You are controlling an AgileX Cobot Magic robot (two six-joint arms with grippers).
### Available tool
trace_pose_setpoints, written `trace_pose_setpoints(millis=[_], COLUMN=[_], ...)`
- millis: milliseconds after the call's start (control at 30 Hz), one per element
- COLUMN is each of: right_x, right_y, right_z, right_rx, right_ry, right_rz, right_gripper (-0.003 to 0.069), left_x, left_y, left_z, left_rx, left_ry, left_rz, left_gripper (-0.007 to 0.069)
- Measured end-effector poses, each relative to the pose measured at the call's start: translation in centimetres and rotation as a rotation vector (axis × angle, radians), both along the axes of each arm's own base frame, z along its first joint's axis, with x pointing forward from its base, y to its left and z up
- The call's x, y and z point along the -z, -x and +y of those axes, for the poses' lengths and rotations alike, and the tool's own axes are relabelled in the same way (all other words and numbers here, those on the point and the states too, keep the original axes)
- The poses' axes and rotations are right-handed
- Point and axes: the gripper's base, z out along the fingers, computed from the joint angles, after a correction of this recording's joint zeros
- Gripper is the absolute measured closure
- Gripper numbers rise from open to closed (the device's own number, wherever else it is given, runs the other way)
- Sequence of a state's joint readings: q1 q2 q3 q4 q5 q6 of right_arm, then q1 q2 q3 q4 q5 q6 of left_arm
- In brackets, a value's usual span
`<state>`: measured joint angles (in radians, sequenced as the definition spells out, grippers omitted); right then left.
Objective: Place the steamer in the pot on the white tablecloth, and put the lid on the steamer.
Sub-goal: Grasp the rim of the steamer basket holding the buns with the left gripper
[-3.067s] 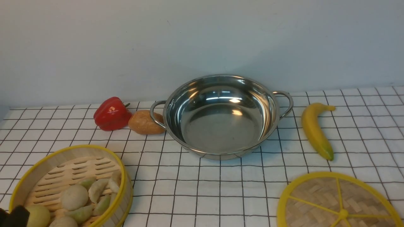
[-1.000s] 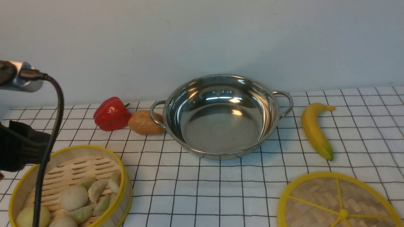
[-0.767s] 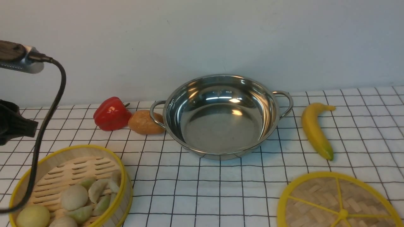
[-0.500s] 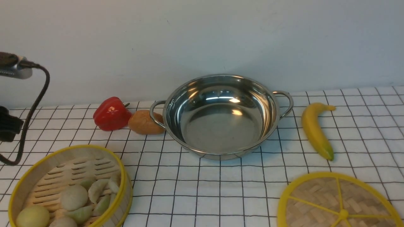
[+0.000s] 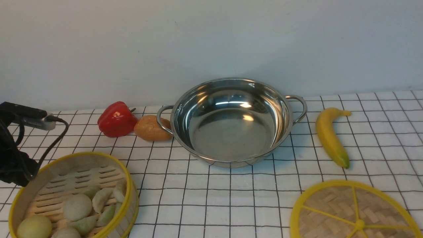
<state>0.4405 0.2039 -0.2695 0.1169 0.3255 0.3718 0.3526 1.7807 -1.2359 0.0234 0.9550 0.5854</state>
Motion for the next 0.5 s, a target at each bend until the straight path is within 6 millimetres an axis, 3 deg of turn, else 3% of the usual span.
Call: trace_pose_setpoints(millis=[267,500], right_x=[-0.4,-0.2], right_y=[-2.5,-3.6], right_z=[1.6,2.2], right_rx=[-0.051,-0.068], right_ry=[0.168,0.248], right_rz=[0.143,0.166], right_gripper=[0.0419,0.0419], left_x=[1.0,2.8], left_y=[-1.2,-1.8], left_z=[0.7,0.0], left_rx=[0.013,-0.006], left_ry=[-0.036,0.077], left_rz=[-0.019,-0.009], left_gripper=[0.0372,0.0242])
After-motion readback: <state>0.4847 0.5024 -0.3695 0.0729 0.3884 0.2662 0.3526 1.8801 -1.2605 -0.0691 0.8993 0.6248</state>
